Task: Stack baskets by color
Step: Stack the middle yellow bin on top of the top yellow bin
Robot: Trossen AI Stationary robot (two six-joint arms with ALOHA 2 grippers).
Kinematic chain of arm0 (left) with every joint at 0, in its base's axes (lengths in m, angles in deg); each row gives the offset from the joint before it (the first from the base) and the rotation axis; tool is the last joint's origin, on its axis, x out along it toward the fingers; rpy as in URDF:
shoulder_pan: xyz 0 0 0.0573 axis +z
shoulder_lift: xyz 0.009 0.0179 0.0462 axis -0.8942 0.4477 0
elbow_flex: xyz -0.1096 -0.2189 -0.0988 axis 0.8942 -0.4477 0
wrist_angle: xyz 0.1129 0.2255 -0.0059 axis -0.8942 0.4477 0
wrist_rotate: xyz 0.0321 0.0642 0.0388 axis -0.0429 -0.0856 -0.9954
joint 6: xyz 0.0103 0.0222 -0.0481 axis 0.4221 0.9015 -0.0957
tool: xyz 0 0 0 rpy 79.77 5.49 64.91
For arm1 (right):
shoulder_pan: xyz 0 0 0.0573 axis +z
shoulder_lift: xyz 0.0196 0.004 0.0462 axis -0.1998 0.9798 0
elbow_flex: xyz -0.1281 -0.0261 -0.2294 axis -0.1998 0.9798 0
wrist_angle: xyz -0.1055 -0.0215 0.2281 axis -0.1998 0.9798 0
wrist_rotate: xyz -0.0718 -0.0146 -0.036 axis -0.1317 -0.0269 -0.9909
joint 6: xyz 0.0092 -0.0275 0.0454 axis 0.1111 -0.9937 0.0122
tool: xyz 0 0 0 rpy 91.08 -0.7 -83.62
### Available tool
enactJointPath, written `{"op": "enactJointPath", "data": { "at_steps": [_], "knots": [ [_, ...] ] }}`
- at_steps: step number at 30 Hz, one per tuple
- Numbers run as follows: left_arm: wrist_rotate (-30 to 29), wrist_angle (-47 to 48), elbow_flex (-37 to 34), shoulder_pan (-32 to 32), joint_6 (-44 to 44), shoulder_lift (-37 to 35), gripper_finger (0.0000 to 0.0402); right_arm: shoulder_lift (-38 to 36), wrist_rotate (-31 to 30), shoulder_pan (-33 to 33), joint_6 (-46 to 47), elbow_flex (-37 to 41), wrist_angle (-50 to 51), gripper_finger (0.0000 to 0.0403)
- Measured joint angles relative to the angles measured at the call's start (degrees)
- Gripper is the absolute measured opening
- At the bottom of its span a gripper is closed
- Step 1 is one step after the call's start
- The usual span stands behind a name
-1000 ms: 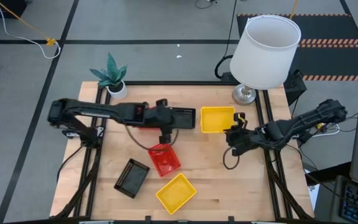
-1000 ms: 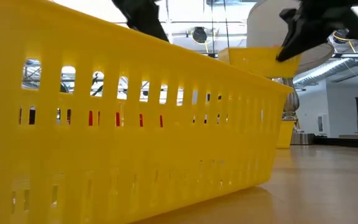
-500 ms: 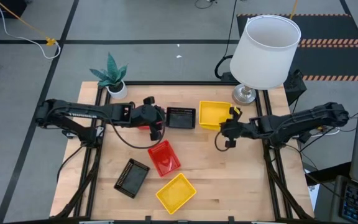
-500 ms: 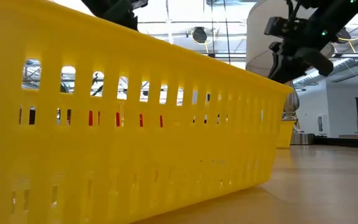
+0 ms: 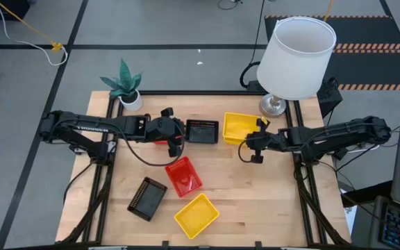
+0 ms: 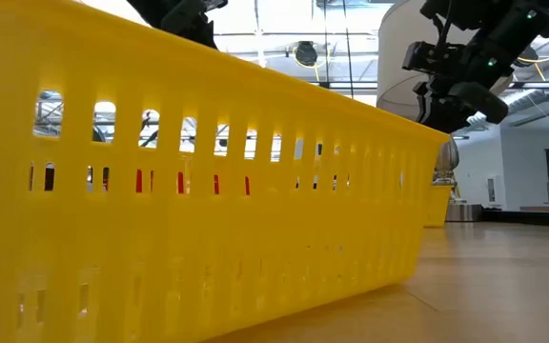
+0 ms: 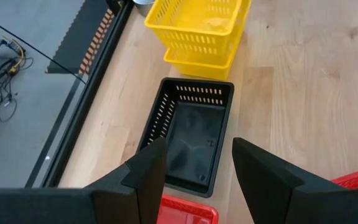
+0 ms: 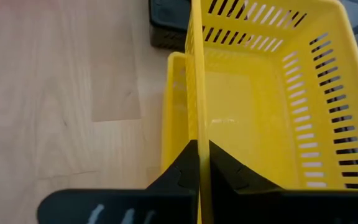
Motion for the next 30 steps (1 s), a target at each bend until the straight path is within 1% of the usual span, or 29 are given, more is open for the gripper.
{"op": "enactJointPath", "data": {
  "at_steps": [10, 13, 18, 22, 24, 30],
  "knots": [
    [0.5, 0.0, 0.0, -0.1, -0.1, 0.0, 0.0186, 1.4, 0.0, -0.1, 1.4, 0.0, 0.1, 0.0004],
    [0.5, 0.0, 0.0, -0.1, -0.1, 0.0, 0.0186, 1.9, 1.2, -0.8, 1.5, 0.0, 0.1, 0.0004],
    [0.5, 0.0, 0.0, -0.1, -0.2, 0.0, 0.0186, 2.9, 1.3, -1.9, 1.5, 0.0, 0.1, 0.0004],
    [0.5, 0.0, 0.0, -0.1, -0.1, 0.0, 0.0186, 3.3, 1.6, -1.9, 1.2, 0.0, 0.2, 0.0004],
    [0.5, 0.0, 0.0, -0.1, -0.2, 0.0, 0.0186, 3.3, 2.8, -1.9, 1.1, 0.0, 0.1, 0.0004],
    [0.5, 0.0, 0.0, -0.1, -0.2, 0.0, 0.0186, 3.3, 3.0, -2.1, 1.0, 0.0, 0.2, 0.0004]
  ]
}}
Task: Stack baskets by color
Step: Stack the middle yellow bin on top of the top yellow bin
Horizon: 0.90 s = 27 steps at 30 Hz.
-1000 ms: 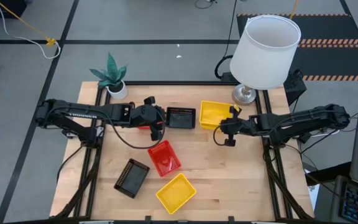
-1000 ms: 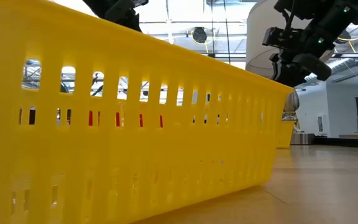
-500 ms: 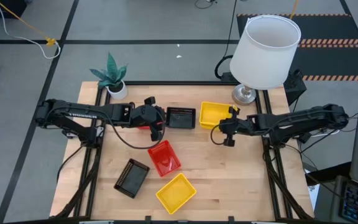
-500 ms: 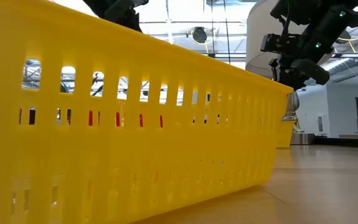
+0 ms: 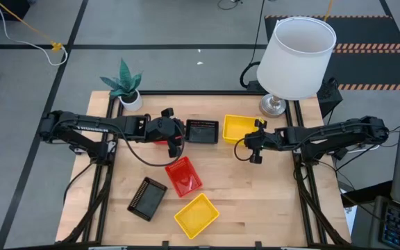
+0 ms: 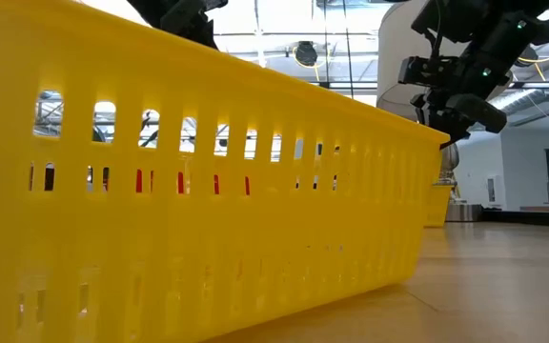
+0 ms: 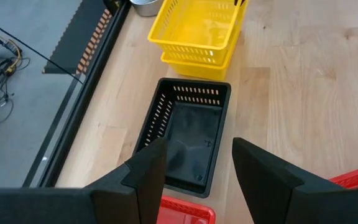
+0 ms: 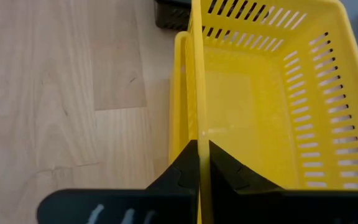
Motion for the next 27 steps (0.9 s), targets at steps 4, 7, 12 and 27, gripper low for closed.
{"op": "enactJointPath", "data": {
  "at_steps": [4, 7, 12, 27],
  "knots": [
    [0.0, 0.0, 0.0, 0.0, 0.0, 0.0, 0.0186, 0.0, 0.0, 0.0, 0.0, 0.0, 0.0, 0.0004],
    [0.0, 0.0, 0.0, 0.0, 0.0, 0.0, 0.0186, 0.0, 0.0, 0.0, -0.1, 0.0, 0.0, 0.0004],
    [0.0, 0.0, 0.0, 0.0, 0.0, 0.0, 0.0186, 0.0, 0.0, -0.1, -0.1, 0.0, 0.0, 0.0004],
    [0.0, 0.0, 0.0, 0.0, 0.0, 0.0, 0.0186, 0.0, -0.1, -0.1, -0.5, 3.5, -2.5, 0.0015]
  ]
}}
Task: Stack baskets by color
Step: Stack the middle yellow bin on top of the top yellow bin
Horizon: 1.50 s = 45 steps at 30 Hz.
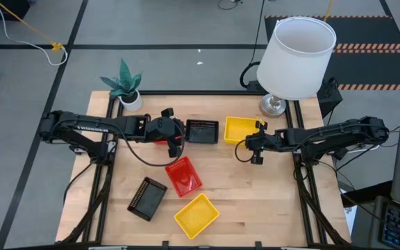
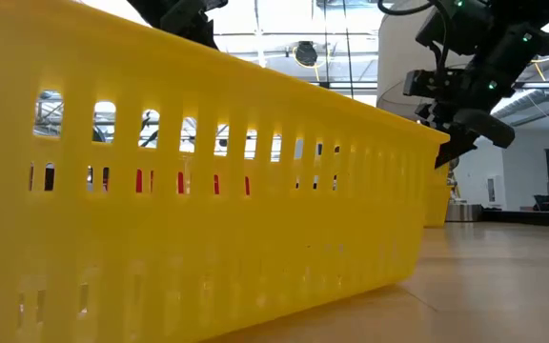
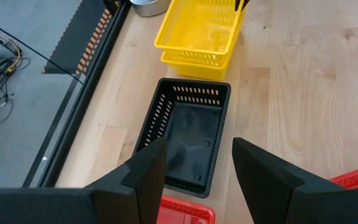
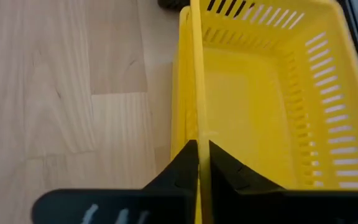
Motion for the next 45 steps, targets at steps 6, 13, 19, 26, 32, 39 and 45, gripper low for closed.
{"op": "enactJointPath", "data": {
  "at_steps": [6, 13, 19, 26, 32, 39, 45],
  "knots": [
    [0.0, 0.0, 0.0, 0.0, 0.0, 0.0, 0.0186, 0.0, 0.0, 0.0, 0.4, 0.0, -1.5, 0.0072],
    [0.0, 0.0, 0.0, 0.0, 0.0, 0.0, 0.0186, 0.0, 1.4, 0.0, 3.0, 0.0, -2.1, 0.0120],
    [0.0, 0.0, 0.0, 0.0, 0.0, 0.0, 0.0186, 0.0, 3.0, 0.0, 6.1, -2.1, -1.8, 0.0132],
    [0.0, -0.5, 0.0, 0.0, 0.0, 0.0, 0.0186, 1.0, 4.2, 0.0, 7.4, -2.8, -3.5, 0.0132],
    [0.2, -1.6, 0.0, 0.0, 0.0, 0.0, 0.0186, 7.8, 4.2, 0.0, 3.3, -2.8, -8.1, 0.0143],
    [0.7, -1.7, 0.0, -0.3, 0.2, 0.0, 0.0186, 12.5, 4.2, -2.2, 2.0, -2.8, -12.7, 0.0182],
    [1.1, -1.7, 0.0, -0.3, 0.4, 0.0, 0.0186, 13.3, 4.7, -2.9, 1.3, -2.8, -12.6, 0.0183]
  ]
}}
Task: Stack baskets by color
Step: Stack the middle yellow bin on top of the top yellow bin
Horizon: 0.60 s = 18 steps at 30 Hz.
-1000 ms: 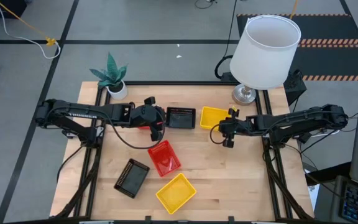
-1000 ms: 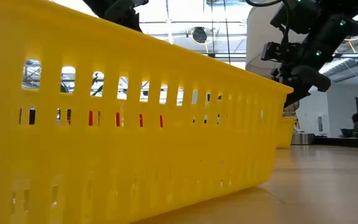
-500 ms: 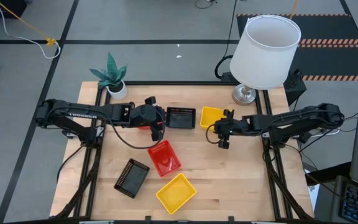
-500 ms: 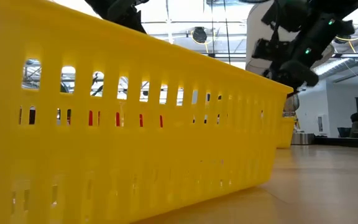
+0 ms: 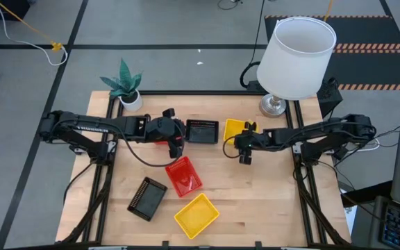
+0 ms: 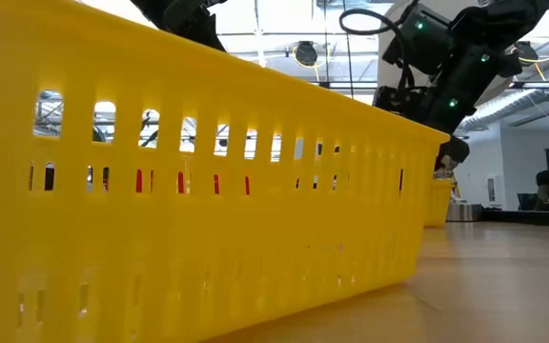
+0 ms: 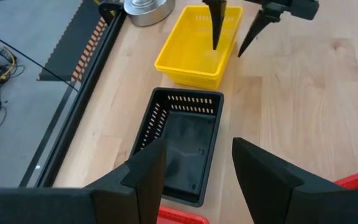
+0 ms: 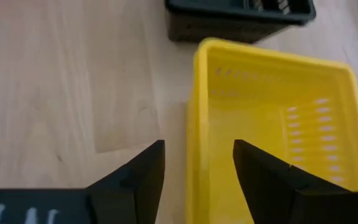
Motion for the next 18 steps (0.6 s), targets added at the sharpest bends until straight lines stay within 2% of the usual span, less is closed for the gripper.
{"op": "enactJointPath", "data": {
  "at_steps": [3, 18],
  "knots": [
    [0.0, 0.0, 0.0, 0.0, 0.0, 0.0, 0.0186, 0.0, 2.7, 0.0, -0.4, 0.0, -0.4, 0.0171],
    [0.4, -0.4, 0.0, 0.0, 0.1, 0.0, 0.0186, 0.0, 4.3, 0.1, -6.8, 0.0, -1.4, 0.0082]
  ]
}}
